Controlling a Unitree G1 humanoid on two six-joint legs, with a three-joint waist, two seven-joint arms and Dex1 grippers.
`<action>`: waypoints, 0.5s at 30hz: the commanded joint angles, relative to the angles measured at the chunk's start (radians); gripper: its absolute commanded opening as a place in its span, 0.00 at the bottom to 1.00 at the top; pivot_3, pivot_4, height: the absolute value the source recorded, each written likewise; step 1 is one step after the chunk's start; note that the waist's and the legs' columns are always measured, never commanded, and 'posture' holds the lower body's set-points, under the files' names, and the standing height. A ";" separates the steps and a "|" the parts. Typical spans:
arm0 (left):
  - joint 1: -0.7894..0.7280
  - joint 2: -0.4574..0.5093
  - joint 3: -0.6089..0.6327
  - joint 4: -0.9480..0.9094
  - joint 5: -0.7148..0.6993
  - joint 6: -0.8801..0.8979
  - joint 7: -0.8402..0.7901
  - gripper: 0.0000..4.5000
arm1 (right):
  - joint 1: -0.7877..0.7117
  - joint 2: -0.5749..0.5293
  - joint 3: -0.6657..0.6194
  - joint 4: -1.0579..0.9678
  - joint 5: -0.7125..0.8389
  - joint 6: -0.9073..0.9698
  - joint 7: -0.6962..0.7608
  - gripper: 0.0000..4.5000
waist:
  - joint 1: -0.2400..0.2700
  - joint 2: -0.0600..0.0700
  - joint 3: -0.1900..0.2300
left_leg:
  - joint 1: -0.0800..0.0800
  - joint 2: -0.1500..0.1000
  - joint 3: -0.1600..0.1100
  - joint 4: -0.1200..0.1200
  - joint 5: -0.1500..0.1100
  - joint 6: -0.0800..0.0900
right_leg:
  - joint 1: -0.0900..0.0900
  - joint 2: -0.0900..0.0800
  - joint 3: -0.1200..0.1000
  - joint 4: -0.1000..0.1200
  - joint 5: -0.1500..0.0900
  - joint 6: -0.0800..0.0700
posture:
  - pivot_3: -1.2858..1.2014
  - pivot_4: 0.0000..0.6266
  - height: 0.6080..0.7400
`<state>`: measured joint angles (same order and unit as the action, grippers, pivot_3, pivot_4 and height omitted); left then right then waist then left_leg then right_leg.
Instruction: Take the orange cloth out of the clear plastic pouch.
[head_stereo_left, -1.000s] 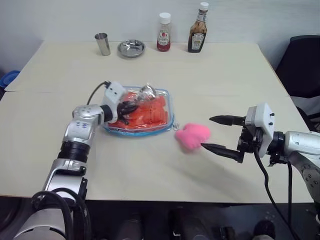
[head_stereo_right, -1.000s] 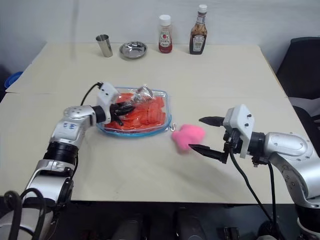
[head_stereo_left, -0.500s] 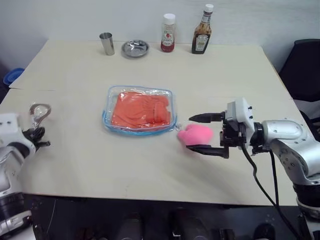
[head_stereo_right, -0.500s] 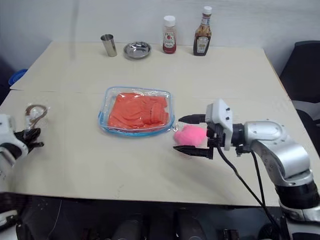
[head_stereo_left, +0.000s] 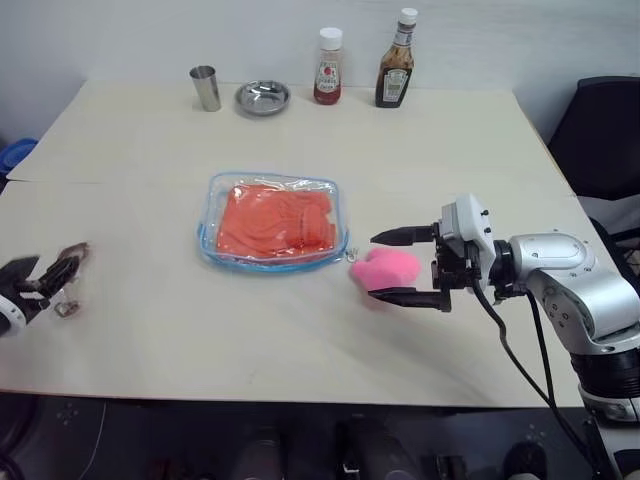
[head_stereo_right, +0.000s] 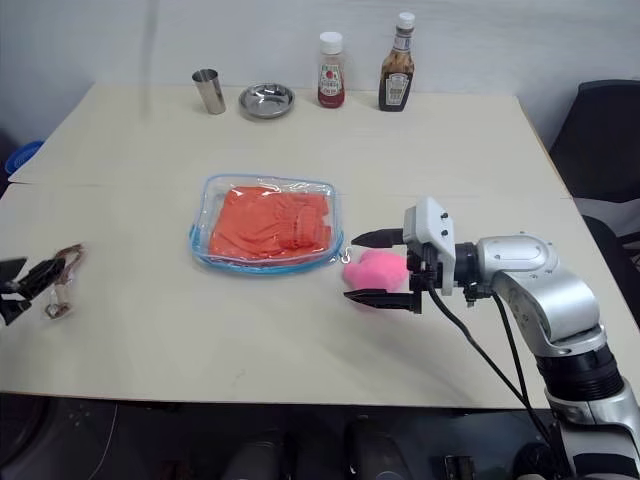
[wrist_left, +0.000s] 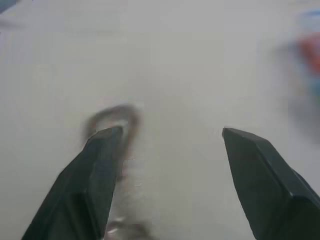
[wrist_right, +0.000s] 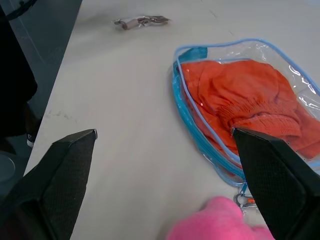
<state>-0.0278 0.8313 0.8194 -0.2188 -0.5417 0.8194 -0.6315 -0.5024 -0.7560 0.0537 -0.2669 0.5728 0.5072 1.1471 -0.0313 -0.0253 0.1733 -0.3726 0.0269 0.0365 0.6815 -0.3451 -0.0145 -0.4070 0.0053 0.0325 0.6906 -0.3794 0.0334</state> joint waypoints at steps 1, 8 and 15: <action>-0.037 0.094 -0.076 -0.143 -0.093 -0.037 -0.148 0.75 | 0.014 -0.011 -0.040 -0.040 0.012 0.001 -0.012 1.00 | 0.005 0.001 0.000 | 0.000 0.000 0.000 0.000 0.000 0.000 | 0.000 -0.001 0.000 0.000 0.000 0.000 | 0.52 0.24 1.00; -0.263 0.226 -0.715 0.007 0.327 -0.510 -0.299 0.75 | 0.062 -0.014 -0.071 -0.096 0.022 0.016 -0.061 1.00 | -0.004 0.004 0.002 | 0.003 -0.001 0.000 -0.001 0.000 0.001 | 0.005 -0.001 0.001 -0.003 0.000 0.000 | 0.52 0.24 1.00; -0.576 0.100 -1.006 0.424 0.596 -0.899 -0.342 0.75 | 0.130 -0.023 -0.118 -0.159 0.031 0.036 -0.116 1.00 | -0.006 0.005 0.002 | -0.002 0.000 0.003 0.000 0.000 0.001 | -0.002 0.001 0.002 0.001 0.000 0.000 | 0.52 0.24 1.00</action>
<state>-0.5617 0.9359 -0.1747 0.1444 0.0055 0.0057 -0.9707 -0.3827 -0.7703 -0.0231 -0.3729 0.5797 0.5415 1.0454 -0.0375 -0.0206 0.1756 -0.3753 0.0268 0.0389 0.6819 -0.3449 -0.0138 -0.4092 0.0066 0.0342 0.6919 -0.3794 0.0334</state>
